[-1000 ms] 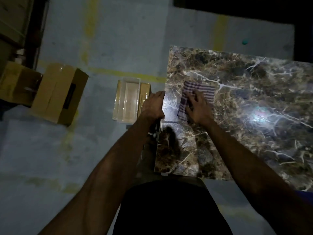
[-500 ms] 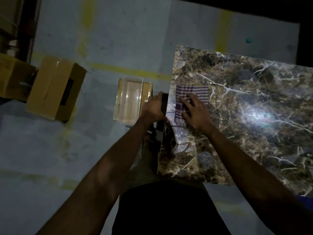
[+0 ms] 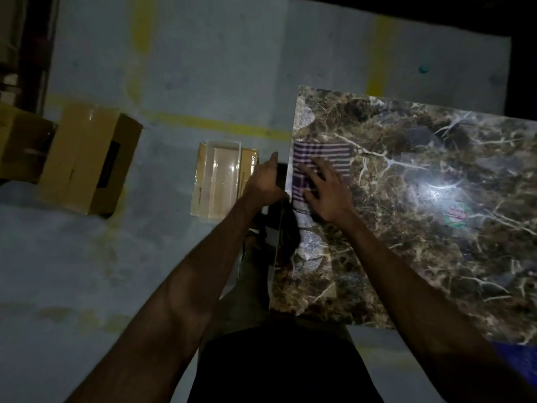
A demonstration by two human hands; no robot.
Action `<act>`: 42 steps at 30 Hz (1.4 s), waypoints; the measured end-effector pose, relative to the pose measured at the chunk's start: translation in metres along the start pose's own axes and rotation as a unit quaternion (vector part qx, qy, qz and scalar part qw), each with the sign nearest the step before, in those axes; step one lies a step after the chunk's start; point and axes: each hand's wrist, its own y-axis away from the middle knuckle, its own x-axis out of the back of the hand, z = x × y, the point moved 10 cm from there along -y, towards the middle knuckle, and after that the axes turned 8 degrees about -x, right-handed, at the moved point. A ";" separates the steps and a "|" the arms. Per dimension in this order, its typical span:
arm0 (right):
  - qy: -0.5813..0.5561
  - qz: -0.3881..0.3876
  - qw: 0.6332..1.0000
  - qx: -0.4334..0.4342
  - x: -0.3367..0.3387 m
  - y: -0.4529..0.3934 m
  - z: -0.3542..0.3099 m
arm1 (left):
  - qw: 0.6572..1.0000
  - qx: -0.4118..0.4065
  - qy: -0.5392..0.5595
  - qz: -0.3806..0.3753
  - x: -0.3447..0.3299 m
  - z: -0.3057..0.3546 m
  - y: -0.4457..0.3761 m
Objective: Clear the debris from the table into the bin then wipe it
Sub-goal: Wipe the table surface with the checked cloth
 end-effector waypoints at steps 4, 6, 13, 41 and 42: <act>-0.008 0.054 0.995 -0.088 0.027 -0.049 0.025 | 1.000 -0.006 -0.024 -0.013 0.004 -0.005 -0.005; -0.015 0.064 0.991 -0.114 0.033 -0.078 0.020 | 0.996 -0.038 -0.077 -0.010 0.008 0.003 -0.005; -0.013 0.027 0.999 -0.044 0.021 -0.077 -0.011 | 0.976 -0.098 -0.191 0.044 0.016 0.027 0.004; -0.025 0.059 0.990 -0.126 0.059 -0.178 0.014 | 0.942 -0.067 -0.326 0.025 -0.001 0.033 0.002; -0.023 0.051 0.992 -0.113 0.054 -0.178 0.005 | 0.941 -0.072 -0.329 0.033 0.000 0.036 0.003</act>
